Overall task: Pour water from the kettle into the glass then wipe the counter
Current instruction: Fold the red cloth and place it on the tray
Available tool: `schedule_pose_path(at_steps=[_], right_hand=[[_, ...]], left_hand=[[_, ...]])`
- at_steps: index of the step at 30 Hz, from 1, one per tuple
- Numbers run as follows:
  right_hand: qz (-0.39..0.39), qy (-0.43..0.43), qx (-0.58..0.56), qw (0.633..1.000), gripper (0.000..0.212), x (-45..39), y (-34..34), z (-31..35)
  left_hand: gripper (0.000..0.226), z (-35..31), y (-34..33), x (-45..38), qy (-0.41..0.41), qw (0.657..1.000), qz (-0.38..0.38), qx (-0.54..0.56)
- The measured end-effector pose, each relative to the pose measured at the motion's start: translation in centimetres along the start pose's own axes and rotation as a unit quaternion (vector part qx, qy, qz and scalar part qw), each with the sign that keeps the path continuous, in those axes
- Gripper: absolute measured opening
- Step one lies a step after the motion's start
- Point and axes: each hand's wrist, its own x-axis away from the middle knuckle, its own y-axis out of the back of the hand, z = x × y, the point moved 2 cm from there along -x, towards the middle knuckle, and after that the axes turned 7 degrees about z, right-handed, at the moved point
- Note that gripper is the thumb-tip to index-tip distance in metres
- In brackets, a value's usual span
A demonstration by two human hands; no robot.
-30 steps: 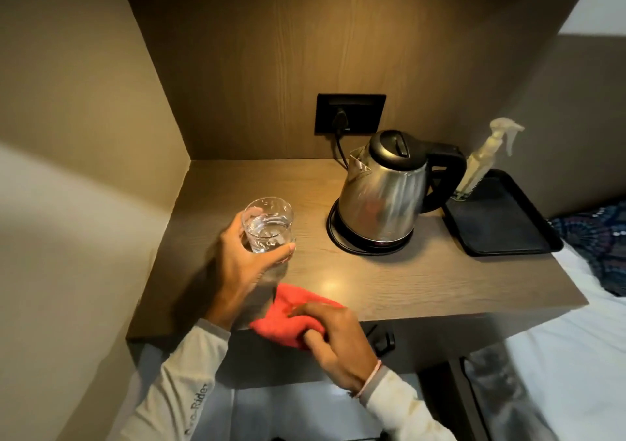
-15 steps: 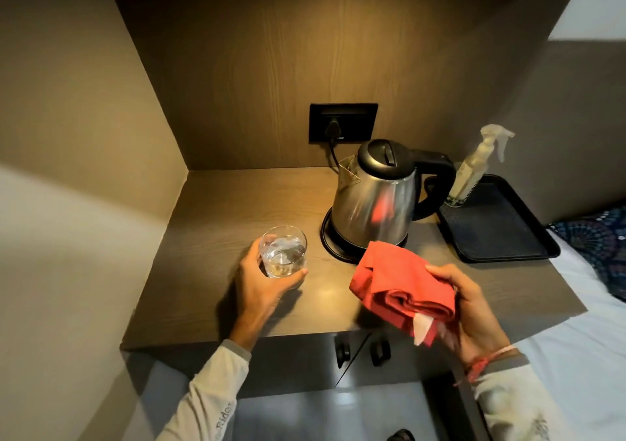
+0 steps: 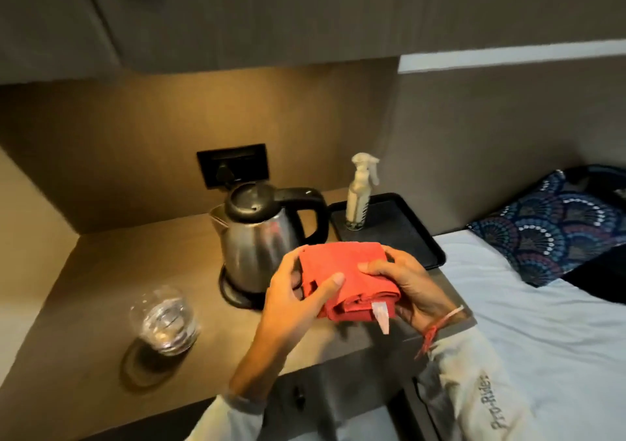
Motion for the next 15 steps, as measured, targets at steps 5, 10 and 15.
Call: schedule_pose_path(at_steps=[5, 10, 15], right_hand=[[-0.150, 0.034, 0.149, 0.977, 0.040, -4.3, 9.5, 3.0], [-0.220, -0.014, 0.337, 0.915, 0.056, -8.7, 15.7, 4.1], [-0.179, -0.051, 0.434, 0.882, 0.056, -10.3, 16.2, 3.6]], left_hand=[[0.050, 0.9, -9.2, -8.2, 0.010, 0.998, -0.042, -0.037], [0.060, 2.7, -14.8, -13.7, 0.033, 0.989, -0.055, -0.130], [0.045, 4.6, -15.4, -15.3, 0.079, 0.980, 0.002, -0.184]])
